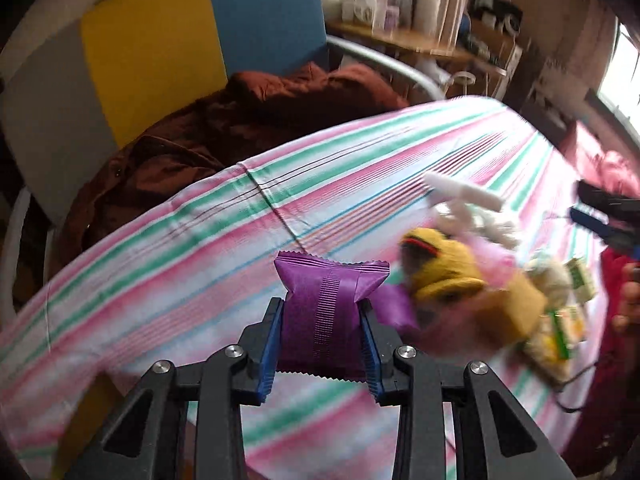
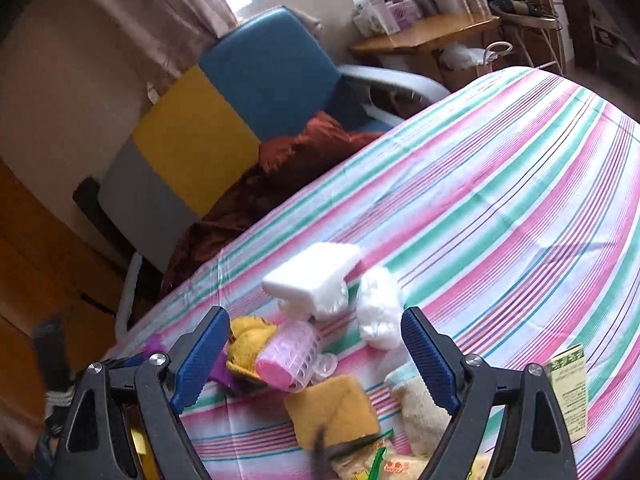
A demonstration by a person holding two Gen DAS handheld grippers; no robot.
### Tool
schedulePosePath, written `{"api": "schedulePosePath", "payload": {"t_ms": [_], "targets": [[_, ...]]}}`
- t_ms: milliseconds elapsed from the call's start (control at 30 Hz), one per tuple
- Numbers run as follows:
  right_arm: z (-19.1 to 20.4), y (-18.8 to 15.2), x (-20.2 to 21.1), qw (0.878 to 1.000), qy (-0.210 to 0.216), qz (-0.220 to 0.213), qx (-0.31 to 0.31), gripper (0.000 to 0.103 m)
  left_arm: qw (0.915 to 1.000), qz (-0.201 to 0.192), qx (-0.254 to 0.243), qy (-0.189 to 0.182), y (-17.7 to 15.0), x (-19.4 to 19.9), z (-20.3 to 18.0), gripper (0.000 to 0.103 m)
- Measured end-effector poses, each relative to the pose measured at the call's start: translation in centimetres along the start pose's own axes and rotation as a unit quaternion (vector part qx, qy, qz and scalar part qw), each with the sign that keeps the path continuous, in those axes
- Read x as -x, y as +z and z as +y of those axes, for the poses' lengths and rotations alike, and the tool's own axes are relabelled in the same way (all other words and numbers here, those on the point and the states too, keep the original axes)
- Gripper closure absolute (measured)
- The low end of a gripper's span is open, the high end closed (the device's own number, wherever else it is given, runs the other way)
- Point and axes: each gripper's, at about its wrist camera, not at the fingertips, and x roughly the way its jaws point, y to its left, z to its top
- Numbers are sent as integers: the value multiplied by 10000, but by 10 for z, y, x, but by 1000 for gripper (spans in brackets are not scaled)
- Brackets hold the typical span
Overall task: Organize objects
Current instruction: 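Carry the purple packet toward the tray with the left tool while the right tool reaches the WEIDAN cracker bag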
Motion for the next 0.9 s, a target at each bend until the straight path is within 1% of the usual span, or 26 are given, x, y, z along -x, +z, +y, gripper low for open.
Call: {"api": "schedulePosePath", "payload": {"t_ms": [67,133,233,300,400,533,667,733,833,900], "targets": [[7,-5,-6,9997,-105,128,199,14,9998,-118,96,-89,-9,9,-4,67],[18,-12,-14,9980,-203,334,498,14,9995,-242,161,-80,-23,29,-8,67],[31,-22,-25,9936,-407,486,938,14,9985,-389,342,-172,-42,44,-9,67],[36,-28,-27,9913,-487,512,1110,14,9978,-465,423,-201,-55,57,-11,67],[38,-32,-25,9912,-424,535,1136,14,9966,-599,525,-216,-78,78,-15,67],[43,-40,-25,9871,-343,915,1270,14,9945,-732,696,-266,-107,98,-14,67],[49,-50,-6,9762,-385,1270,1713,14,9920,-786,897,-413,-134,110,-8,67],[48,-56,5,9677,-581,1452,1975,14,9907,-778,1006,-478,-148,113,-5,67],[42,-61,17,9541,-1010,1726,2229,14,9890,-754,1145,-558,-164,111,-1,67],[36,-61,24,9512,-1123,1793,2244,14,9872,-744,1258,-640,-172,110,1,67]]}}
